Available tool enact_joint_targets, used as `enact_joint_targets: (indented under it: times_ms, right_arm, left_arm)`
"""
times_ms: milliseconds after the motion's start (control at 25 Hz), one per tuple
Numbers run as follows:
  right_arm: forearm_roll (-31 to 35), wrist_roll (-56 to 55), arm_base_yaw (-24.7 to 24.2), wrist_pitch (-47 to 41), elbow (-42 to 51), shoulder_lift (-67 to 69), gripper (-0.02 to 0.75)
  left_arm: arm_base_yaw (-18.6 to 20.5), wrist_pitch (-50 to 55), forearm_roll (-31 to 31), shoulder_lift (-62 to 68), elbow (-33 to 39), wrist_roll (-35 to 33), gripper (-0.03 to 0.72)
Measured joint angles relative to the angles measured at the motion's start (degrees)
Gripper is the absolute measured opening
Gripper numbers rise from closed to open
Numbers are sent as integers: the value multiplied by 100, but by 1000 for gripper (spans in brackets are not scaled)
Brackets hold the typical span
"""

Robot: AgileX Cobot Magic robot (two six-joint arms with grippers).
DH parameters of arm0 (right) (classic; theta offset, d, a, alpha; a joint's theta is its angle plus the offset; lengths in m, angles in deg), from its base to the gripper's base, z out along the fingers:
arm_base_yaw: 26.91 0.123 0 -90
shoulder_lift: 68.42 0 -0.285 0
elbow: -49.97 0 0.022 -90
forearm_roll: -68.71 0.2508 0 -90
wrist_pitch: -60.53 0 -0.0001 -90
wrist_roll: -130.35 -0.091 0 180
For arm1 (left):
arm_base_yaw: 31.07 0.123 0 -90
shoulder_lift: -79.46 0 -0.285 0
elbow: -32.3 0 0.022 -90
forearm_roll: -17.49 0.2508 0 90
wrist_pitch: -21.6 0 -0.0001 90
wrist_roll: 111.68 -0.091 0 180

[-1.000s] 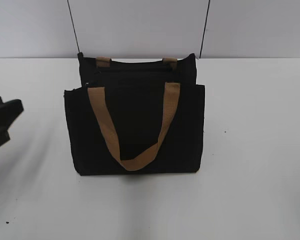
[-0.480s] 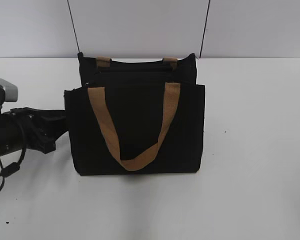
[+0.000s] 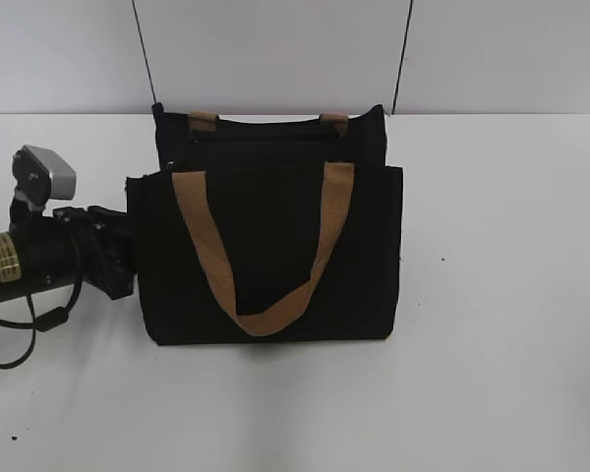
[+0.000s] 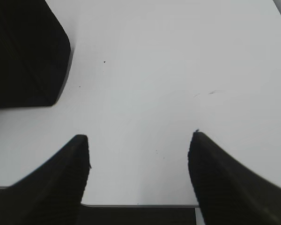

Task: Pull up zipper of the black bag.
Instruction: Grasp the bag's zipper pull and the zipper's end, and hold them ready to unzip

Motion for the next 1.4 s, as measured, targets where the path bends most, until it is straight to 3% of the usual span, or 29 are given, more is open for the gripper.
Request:
enact_joint_targets:
  times_ms: [400,560,760,1000,1400]
  right_arm:
    - [0,0,0,0,0,0,507]
    - [0,0,0,0,0,0,507]
    - [0,0,0,0,0,0,507]
    - [0,0,0,0,0,0,507]
    - [0,0,0,0,0,0,507]
  left_arm:
    - [-99,69,64,354,-475,5,243]
    - [-261,420,55,354,-697,5,177]
    - [-354,632,-82,354,-765,5,41]
    - [-360,1050,-143,3,-647,5,36]
    - [-382,2618,-213,-1999,-320,-96,35]
